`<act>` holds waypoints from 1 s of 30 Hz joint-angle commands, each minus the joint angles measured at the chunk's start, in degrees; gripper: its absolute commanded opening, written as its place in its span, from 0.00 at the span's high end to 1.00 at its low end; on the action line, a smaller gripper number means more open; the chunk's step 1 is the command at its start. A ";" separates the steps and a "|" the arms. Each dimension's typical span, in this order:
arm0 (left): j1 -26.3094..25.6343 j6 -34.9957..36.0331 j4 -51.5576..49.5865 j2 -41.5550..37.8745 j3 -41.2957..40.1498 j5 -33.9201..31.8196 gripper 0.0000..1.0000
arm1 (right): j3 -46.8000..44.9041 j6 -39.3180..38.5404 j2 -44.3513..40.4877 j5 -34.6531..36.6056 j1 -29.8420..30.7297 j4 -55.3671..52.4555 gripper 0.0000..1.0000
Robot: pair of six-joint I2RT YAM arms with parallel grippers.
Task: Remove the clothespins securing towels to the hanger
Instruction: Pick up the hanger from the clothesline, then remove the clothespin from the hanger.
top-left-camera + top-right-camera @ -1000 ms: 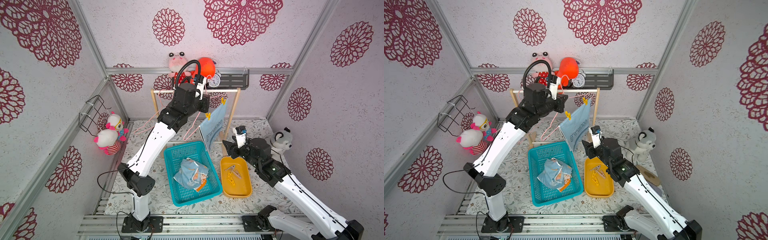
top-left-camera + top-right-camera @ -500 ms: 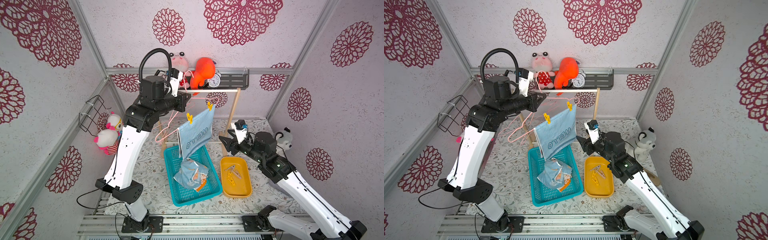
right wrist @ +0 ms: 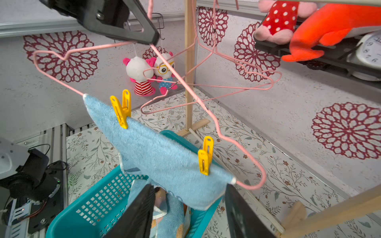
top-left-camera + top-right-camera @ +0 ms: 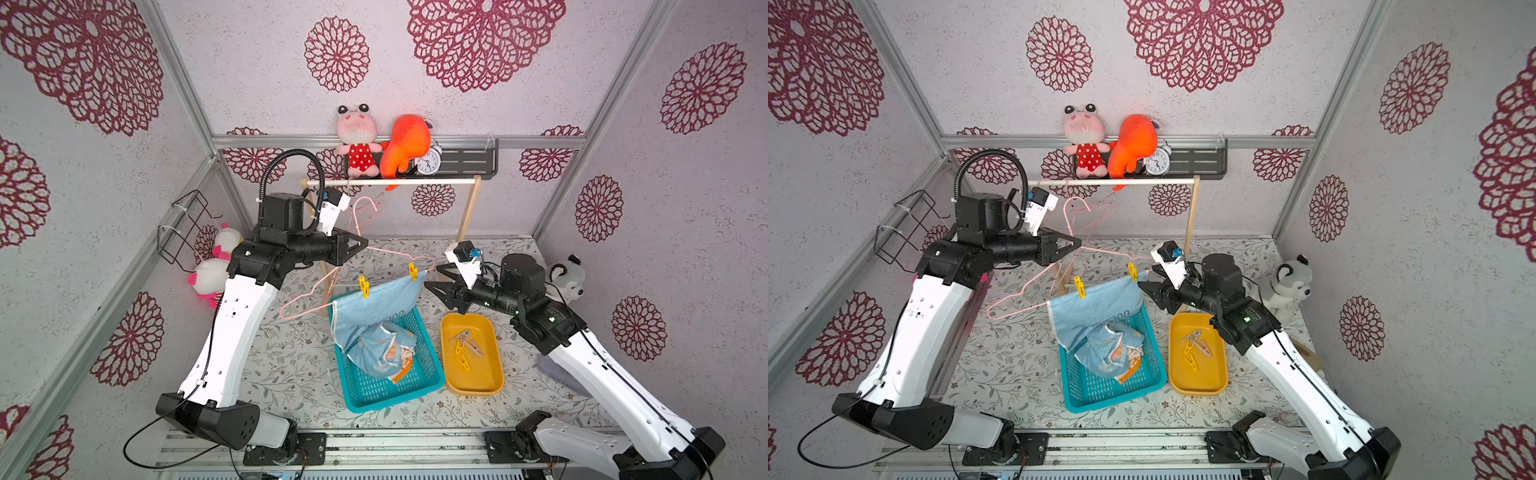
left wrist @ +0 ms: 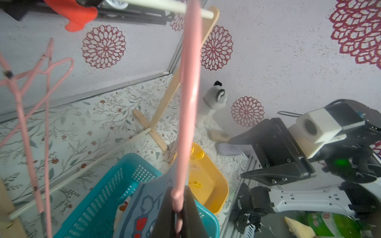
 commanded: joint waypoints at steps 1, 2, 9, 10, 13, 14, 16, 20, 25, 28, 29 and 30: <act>1.37 -0.02 8.09 -0.30 -4.08 7.03 1.00 | 3.27 -4.56 1.77 -4.63 2.00 -3.24 0.44; 1.54 -0.45 8.82 0.03 -4.95 7.83 1.00 | 4.22 -5.74 2.73 -4.22 3.27 -4.48 0.44; 1.54 -1.40 11.44 -0.14 -10.45 10.17 1.00 | 6.01 -9.02 8.84 -6.55 6.79 -5.60 0.44; 1.44 -1.73 12.02 -0.33 -11.00 10.21 1.00 | 6.46 -9.38 9.88 -6.77 7.17 -5.63 0.44; 0.51 -2.00 12.78 -0.36 -11.96 10.56 1.00 | 8.24 -10.70 12.68 -7.11 8.24 -6.25 0.44; 0.07 -1.84 12.37 -0.11 -11.96 10.56 1.00 | 9.11 -11.18 13.62 -7.17 8.51 -6.64 0.44; -0.78 -1.41 11.83 0.44 -11.80 10.56 1.00 | 10.91 -12.14 15.42 -7.75 8.89 -7.81 0.43; -1.96 -1.69 11.98 1.06 -11.85 11.04 1.00 | 13.51 -13.20 18.46 -9.30 9.15 -8.72 0.42; -3.00 -2.05 12.59 1.59 -12.14 11.52 1.00 | 15.21 -13.96 20.58 -12.03 9.41 -9.43 0.41; -3.54 -2.22 12.79 1.74 -12.14 11.64 1.00 | 16.02 -14.50 21.64 -12.81 9.89 -10.26 0.41; -3.72 -2.27 12.88 1.77 -12.14 11.61 1.00 | 16.27 -14.74 21.99 -13.08 10.02 -10.60 0.41; -3.82 -2.29 12.86 1.82 -12.13 11.61 1.00 | 16.55 -14.84 22.28 -13.31 10.11 -10.84 0.41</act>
